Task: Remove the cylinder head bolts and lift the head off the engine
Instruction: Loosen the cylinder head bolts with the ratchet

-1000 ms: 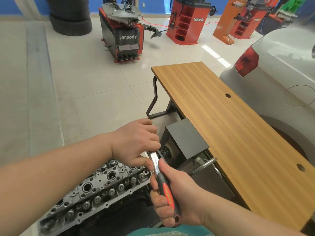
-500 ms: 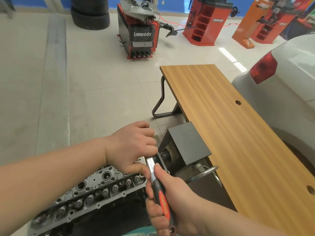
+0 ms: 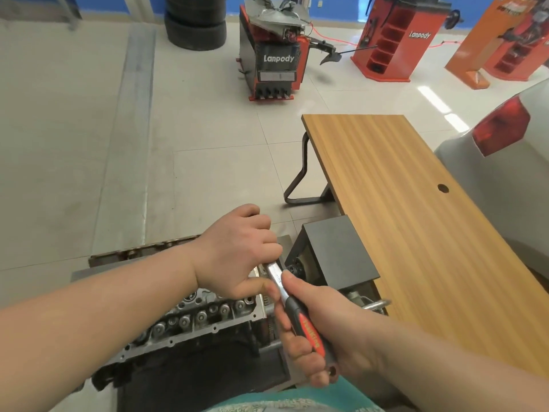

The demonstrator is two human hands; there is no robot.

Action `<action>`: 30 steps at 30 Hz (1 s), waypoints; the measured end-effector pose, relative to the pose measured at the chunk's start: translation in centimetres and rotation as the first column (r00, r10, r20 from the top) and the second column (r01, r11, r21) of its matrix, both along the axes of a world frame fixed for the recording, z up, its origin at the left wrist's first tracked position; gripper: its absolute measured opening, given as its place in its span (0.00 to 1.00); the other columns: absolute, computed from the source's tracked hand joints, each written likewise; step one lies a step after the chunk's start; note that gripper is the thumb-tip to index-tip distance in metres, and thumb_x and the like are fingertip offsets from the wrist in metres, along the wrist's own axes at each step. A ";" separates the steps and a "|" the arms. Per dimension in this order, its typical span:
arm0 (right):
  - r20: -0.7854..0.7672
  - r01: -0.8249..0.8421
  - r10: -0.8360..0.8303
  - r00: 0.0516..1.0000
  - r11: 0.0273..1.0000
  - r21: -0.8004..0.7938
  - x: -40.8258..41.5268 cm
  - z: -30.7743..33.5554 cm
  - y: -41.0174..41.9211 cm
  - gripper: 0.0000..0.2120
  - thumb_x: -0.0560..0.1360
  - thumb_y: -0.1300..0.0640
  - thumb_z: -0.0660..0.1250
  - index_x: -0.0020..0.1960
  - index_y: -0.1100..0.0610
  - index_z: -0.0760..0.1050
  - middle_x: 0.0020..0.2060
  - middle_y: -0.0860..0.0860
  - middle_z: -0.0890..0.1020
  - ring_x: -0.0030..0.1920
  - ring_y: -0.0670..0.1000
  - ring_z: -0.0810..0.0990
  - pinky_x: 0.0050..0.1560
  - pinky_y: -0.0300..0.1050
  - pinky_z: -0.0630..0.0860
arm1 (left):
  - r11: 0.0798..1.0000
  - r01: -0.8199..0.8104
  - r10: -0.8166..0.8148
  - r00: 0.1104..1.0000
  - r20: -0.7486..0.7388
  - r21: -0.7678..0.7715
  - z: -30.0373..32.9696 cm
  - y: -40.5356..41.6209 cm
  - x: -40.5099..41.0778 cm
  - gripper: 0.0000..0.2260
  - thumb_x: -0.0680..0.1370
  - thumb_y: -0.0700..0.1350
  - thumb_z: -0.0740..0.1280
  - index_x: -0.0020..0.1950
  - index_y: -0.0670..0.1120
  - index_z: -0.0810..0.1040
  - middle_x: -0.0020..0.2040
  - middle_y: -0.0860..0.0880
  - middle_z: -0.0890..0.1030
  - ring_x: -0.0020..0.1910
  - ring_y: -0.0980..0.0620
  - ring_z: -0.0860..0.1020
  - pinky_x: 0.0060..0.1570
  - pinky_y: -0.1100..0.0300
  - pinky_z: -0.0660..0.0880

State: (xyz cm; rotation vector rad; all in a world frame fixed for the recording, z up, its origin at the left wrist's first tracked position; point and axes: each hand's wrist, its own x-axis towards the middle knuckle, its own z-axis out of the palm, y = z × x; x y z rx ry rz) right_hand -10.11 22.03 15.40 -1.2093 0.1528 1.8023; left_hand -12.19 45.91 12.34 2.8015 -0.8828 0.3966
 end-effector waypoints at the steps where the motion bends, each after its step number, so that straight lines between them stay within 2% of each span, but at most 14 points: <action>1: 0.014 -0.049 0.049 0.999 0.999 0.010 1.0 0.1 -0.3 0.30 0.77 0.24 0.59 0.43 0.52 0.71 0.31 0.53 0.68 0.25 0.51 0.67 0.27 0.41 0.69 | 0.999 -0.049 0.049 0.999 0.008 0.008 0.0 -0.4 -0.1 0.25 0.79 0.70 0.60 0.39 0.49 0.73 0.35 0.53 0.73 0.38 0.48 0.68 0.52 0.47 0.72; 5: 0.116 -0.300 0.299 0.947 0.954 -0.005 6.1 0.3 -1.1 0.30 0.77 0.24 0.59 0.44 0.53 0.69 0.30 0.52 0.66 0.25 0.50 0.67 0.29 0.40 0.68 | 0.957 -0.286 0.288 0.957 -0.024 0.049 0.6 -2.4 -0.5 0.27 0.79 0.73 0.57 0.40 0.50 0.74 0.35 0.55 0.72 0.40 0.49 0.68 0.53 0.47 0.71; 8: 0.236 -0.507 0.507 0.829 0.859 -0.067 11.4 1.5 -0.5 0.31 0.78 0.25 0.60 0.47 0.55 0.72 0.30 0.54 0.70 0.24 0.51 0.70 0.27 0.41 0.70 | 0.826 -0.547 0.563 0.812 -0.155 0.137 1.4 -4.9 -0.2 0.29 0.78 0.77 0.47 0.42 0.54 0.71 0.39 0.55 0.75 0.46 0.49 0.71 0.57 0.46 0.68; 10: 0.430 -0.638 0.672 0.603 0.729 -0.246 15.6 3.2 1.3 0.35 0.75 0.23 0.63 0.49 0.58 0.76 0.32 0.57 0.76 0.26 0.53 0.74 0.29 0.43 0.73 | 0.703 -0.690 0.711 0.672 -0.210 0.172 1.6 -6.7 0.2 0.28 0.79 0.75 0.45 0.47 0.55 0.73 0.46 0.54 0.79 0.51 0.47 0.73 0.57 0.46 0.66; 12: 0.599 -0.600 0.723 0.345 0.661 -0.451 19.1 5.3 4.3 0.37 0.72 0.24 0.68 0.51 0.59 0.80 0.36 0.59 0.83 0.29 0.55 0.79 0.31 0.44 0.76 | 0.617 -0.775 0.784 0.590 -0.191 0.139 1.4 -7.4 0.5 0.22 0.84 0.66 0.51 0.58 0.53 0.76 0.54 0.52 0.80 0.54 0.47 0.74 0.57 0.46 0.67; 14: 0.741 -0.468 0.607 0.286 0.764 -0.445 21.7 6.9 7.4 0.33 0.70 0.28 0.73 0.58 0.56 0.81 0.41 0.59 0.87 0.32 0.57 0.83 0.30 0.45 0.78 | 0.570 -0.819 0.809 0.546 -0.218 0.061 1.4 -6.4 0.6 0.14 0.87 0.56 0.55 0.65 0.52 0.74 0.58 0.52 0.81 0.56 0.47 0.75 0.56 0.48 0.68; 17: 0.860 -0.218 0.307 0.408 0.947 -0.235 23.4 7.0 10.3 0.26 0.72 0.39 0.78 0.63 0.51 0.77 0.48 0.58 0.88 0.40 0.64 0.88 0.31 0.49 0.82 | 0.512 -0.850 0.766 0.518 -0.380 -0.127 1.5 -4.0 0.0 0.15 0.86 0.49 0.61 0.73 0.52 0.74 0.62 0.52 0.82 0.60 0.47 0.77 0.58 0.49 0.71; 19: 0.864 0.143 0.007 0.503 0.986 -0.091 23.2 5.6 9.9 0.23 0.76 0.46 0.77 0.65 0.55 0.76 0.50 0.57 0.86 0.36 0.60 0.88 0.30 0.49 0.83 | 0.449 -0.853 0.711 0.522 -0.472 -0.266 1.5 -3.6 -0.8 0.18 0.86 0.50 0.63 0.77 0.53 0.73 0.62 0.54 0.81 0.59 0.50 0.77 0.54 0.53 0.73; 21: 0.697 0.542 -0.438 0.567 0.836 0.084 21.4 3.5 8.8 0.18 0.79 0.51 0.73 0.63 0.59 0.76 0.49 0.55 0.82 0.29 0.53 0.85 0.27 0.41 0.79 | 0.396 -0.853 0.689 0.520 -0.505 -0.339 1.2 -3.6 -1.1 0.17 0.85 0.51 0.65 0.75 0.54 0.75 0.57 0.57 0.80 0.54 0.53 0.77 0.50 0.55 0.74; 23: 0.467 0.762 -0.731 0.498 0.626 0.168 18.1 2.0 7.9 0.14 0.82 0.49 0.70 0.56 0.60 0.76 0.47 0.56 0.82 0.34 0.53 0.84 0.30 0.42 0.79 | 0.300 -0.857 0.662 0.504 -0.555 -0.419 0.9 -3.6 -1.0 0.16 0.84 0.51 0.68 0.72 0.55 0.77 0.55 0.59 0.79 0.53 0.54 0.79 0.49 0.58 0.74; 25: 0.327 0.818 -0.822 0.467 0.542 0.193 14.3 0.9 8.4 0.16 0.83 0.46 0.67 0.57 0.61 0.76 0.49 0.58 0.85 0.42 0.55 0.89 0.41 0.50 0.84 | 0.241 -0.843 0.640 0.510 -0.574 -0.481 0.5 -4.0 -0.7 0.17 0.82 0.51 0.71 0.71 0.56 0.77 0.56 0.60 0.80 0.52 0.56 0.79 0.46 0.64 0.72; 27: 0.278 0.793 -0.809 0.518 0.576 0.198 10.3 0.4 10.0 0.12 0.84 0.50 0.66 0.59 0.59 0.75 0.51 0.59 0.87 0.45 0.57 0.90 0.51 0.57 0.85 | 0.231 -0.825 0.645 0.527 -0.553 -0.516 0.0 -4.5 -0.6 0.19 0.81 0.51 0.72 0.72 0.57 0.75 0.59 0.59 0.79 0.52 0.58 0.77 0.46 0.69 0.69; 28: 0.299 0.770 -0.779 0.551 0.613 0.179 8.9 0.3 10.9 0.08 0.84 0.53 0.66 0.58 0.57 0.75 0.50 0.58 0.87 0.45 0.55 0.90 0.52 0.58 0.84 | 0.219 -0.820 0.643 0.529 -0.553 -0.529 -0.3 -4.7 -0.6 0.22 0.81 0.51 0.72 0.74 0.57 0.71 0.61 0.59 0.77 0.54 0.59 0.76 0.46 0.71 0.67; 30: 0.387 0.723 -0.706 0.593 0.679 0.132 7.5 0.6 12.7 0.04 0.84 0.58 0.63 0.57 0.58 0.74 0.46 0.54 0.87 0.43 0.52 0.89 0.45 0.53 0.83 | 0.163 -0.808 0.580 0.543 -0.608 -0.567 -1.0 -4.6 -1.2 0.30 0.80 0.50 0.74 0.76 0.61 0.63 0.66 0.61 0.72 0.58 0.61 0.75 0.50 0.72 0.69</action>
